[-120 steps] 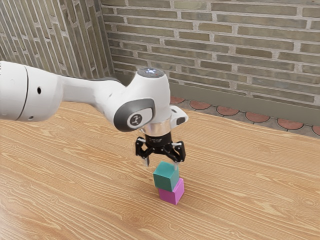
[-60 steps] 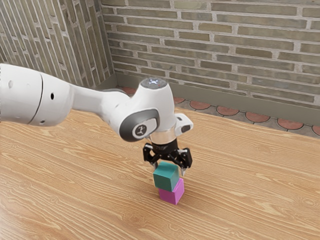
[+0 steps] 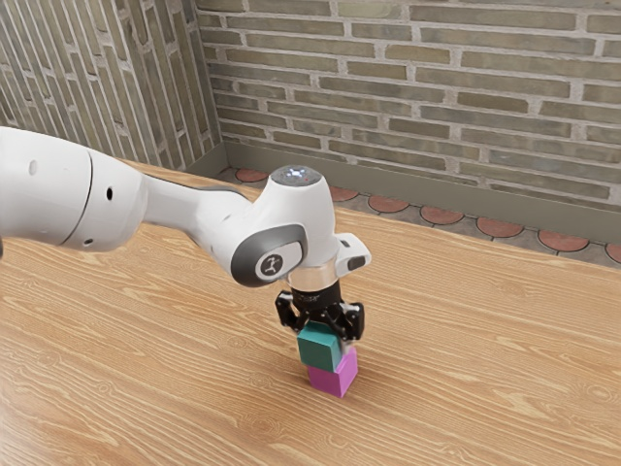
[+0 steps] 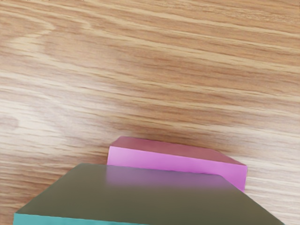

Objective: Pick up the blue block with one arm, and put the blue block on the table with one arm

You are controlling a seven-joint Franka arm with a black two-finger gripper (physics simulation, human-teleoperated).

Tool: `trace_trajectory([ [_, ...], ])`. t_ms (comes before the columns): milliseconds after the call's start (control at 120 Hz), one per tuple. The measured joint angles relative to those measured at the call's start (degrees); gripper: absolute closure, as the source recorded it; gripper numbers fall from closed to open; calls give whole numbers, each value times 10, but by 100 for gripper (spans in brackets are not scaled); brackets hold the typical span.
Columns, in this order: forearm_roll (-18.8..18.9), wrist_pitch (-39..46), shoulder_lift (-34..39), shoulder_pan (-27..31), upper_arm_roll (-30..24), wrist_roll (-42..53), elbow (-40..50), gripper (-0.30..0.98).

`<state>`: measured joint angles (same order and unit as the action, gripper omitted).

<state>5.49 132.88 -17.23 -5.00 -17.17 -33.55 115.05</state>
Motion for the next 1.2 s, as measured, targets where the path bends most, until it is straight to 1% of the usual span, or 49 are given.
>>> trace_trajectory([
  [100,0,1,0,0,0,3,0,22],
  [258,0,2,1,0,0,6,0,24],
  [367,0,0,21,4,5,10,-1,28],
  [417,1,-1,36,11,20,13,-4,29],
  [500,1,-4,42,18,66,22,-8,28],
  [617,0,-5,19,38,88,36,-12,28],
  [758,-2,-5,-23,51,90,49,-15,29],
  [917,-4,-4,-36,52,90,60,-15,29],
  [1058,-7,-3,-39,52,90,68,-15,16],
  [1200,-8,-3,-31,53,90,75,-16,8],
])
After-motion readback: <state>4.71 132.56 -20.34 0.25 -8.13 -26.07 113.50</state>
